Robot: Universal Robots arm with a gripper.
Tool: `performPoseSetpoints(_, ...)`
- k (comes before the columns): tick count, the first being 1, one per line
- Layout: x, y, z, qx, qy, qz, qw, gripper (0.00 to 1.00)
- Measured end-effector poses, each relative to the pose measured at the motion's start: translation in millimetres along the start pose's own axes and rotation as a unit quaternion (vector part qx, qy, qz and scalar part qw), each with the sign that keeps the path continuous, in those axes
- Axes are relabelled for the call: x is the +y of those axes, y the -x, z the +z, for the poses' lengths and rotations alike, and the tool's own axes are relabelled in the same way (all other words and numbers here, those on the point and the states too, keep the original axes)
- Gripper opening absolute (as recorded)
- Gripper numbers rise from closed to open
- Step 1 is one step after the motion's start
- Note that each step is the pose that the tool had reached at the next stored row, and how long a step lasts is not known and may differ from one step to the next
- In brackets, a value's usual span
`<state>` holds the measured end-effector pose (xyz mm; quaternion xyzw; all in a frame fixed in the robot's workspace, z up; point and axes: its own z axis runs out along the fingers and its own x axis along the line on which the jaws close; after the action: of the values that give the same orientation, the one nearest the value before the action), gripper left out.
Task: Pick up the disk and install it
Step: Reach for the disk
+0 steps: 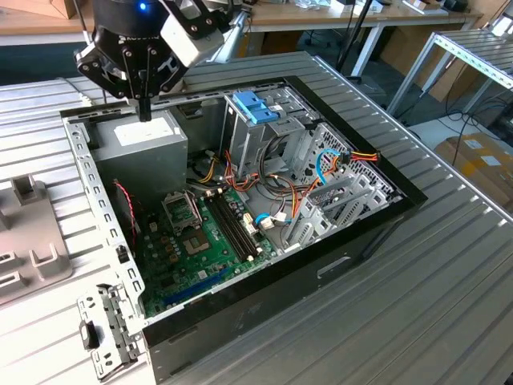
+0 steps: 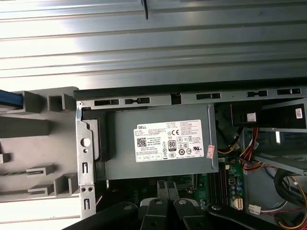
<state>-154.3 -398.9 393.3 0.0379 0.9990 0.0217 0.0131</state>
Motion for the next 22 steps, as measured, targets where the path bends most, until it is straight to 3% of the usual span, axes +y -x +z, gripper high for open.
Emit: performPoseSetpoints(22,-1.4,-18.1,-0.5,0.0,0.0,0.0,1.0,0.11)
